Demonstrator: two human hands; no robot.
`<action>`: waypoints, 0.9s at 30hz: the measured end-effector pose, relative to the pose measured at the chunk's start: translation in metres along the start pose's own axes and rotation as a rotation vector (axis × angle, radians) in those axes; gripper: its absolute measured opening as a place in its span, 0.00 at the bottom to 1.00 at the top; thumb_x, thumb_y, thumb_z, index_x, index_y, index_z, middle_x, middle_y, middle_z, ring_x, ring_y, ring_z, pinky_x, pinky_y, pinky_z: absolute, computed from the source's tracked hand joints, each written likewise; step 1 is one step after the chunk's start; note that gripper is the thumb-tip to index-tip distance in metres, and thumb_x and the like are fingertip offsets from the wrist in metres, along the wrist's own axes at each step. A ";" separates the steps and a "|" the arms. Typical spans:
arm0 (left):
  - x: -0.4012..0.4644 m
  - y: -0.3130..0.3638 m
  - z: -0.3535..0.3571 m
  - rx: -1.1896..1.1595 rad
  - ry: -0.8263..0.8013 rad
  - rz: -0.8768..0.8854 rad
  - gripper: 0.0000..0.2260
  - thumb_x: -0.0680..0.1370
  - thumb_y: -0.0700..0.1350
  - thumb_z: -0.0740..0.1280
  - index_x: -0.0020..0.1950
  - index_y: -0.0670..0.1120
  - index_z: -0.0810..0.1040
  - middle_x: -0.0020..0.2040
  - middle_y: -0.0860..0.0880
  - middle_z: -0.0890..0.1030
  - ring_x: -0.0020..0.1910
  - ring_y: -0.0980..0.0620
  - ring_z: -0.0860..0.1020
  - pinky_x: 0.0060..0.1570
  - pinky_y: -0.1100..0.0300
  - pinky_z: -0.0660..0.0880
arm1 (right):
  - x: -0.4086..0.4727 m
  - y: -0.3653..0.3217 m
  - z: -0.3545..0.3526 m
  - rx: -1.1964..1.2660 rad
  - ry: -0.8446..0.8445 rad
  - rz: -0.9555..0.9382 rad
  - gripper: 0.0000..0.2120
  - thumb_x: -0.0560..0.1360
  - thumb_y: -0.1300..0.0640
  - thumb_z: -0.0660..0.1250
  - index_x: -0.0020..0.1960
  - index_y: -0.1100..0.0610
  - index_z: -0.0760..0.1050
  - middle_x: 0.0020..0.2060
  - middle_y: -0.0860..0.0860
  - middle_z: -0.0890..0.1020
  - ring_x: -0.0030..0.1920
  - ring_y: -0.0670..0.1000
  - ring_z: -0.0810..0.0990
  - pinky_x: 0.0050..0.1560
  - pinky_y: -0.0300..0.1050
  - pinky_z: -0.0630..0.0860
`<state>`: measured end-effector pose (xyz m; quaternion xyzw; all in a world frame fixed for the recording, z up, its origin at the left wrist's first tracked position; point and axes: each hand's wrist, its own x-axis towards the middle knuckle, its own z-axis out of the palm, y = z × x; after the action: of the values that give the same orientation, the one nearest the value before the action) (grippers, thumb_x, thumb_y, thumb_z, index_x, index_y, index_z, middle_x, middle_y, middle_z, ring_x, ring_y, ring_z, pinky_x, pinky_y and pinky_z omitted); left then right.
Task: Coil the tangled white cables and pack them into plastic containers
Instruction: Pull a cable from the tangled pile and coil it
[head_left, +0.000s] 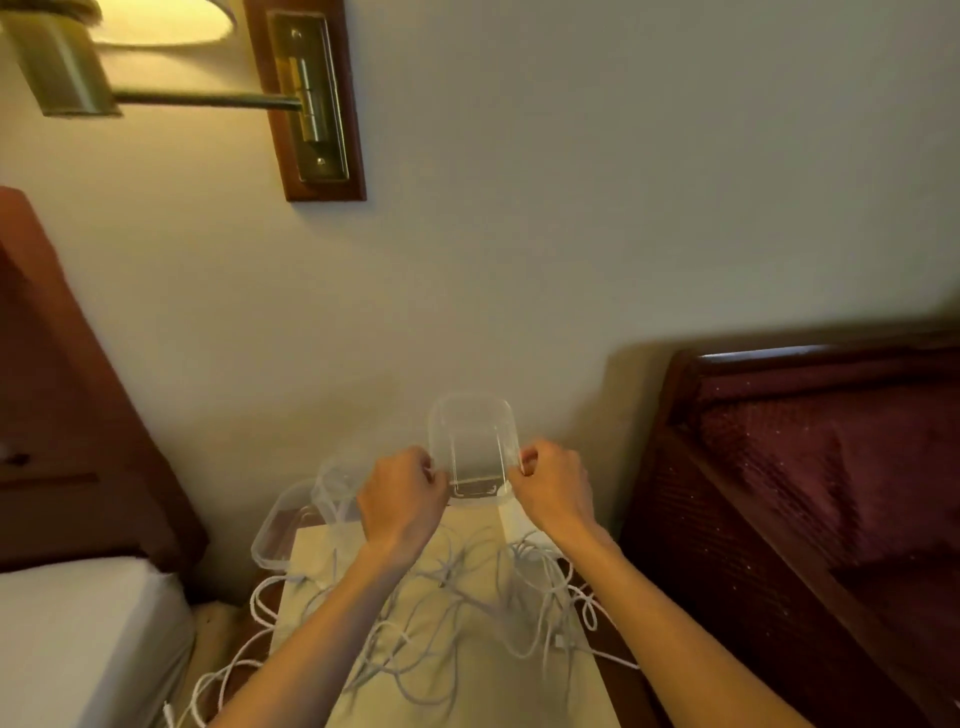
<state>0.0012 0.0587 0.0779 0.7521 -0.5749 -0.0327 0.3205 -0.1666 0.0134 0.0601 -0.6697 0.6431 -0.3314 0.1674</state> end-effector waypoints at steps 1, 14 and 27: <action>-0.019 0.002 -0.010 -0.043 0.012 0.017 0.11 0.75 0.50 0.66 0.37 0.46 0.79 0.32 0.51 0.80 0.33 0.49 0.78 0.30 0.54 0.75 | -0.018 0.001 -0.013 0.046 0.004 0.001 0.04 0.74 0.54 0.69 0.46 0.54 0.79 0.37 0.48 0.81 0.38 0.48 0.80 0.43 0.50 0.81; -0.257 -0.008 0.006 -0.401 -0.270 -0.018 0.05 0.75 0.51 0.71 0.39 0.54 0.81 0.35 0.58 0.81 0.37 0.62 0.79 0.38 0.59 0.75 | -0.243 0.101 -0.072 0.221 -0.140 0.235 0.04 0.73 0.59 0.69 0.41 0.52 0.77 0.34 0.50 0.82 0.30 0.48 0.82 0.37 0.50 0.82; -0.289 -0.001 0.064 -0.270 -0.506 -0.104 0.08 0.74 0.55 0.71 0.44 0.51 0.83 0.38 0.55 0.81 0.43 0.54 0.80 0.45 0.58 0.77 | -0.263 0.167 -0.062 0.109 -0.282 0.400 0.03 0.75 0.59 0.69 0.44 0.52 0.77 0.39 0.50 0.82 0.37 0.49 0.83 0.42 0.48 0.83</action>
<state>-0.1223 0.2865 -0.0656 0.6991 -0.5876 -0.3118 0.2621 -0.3207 0.2621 -0.0638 -0.5587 0.7145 -0.2291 0.3534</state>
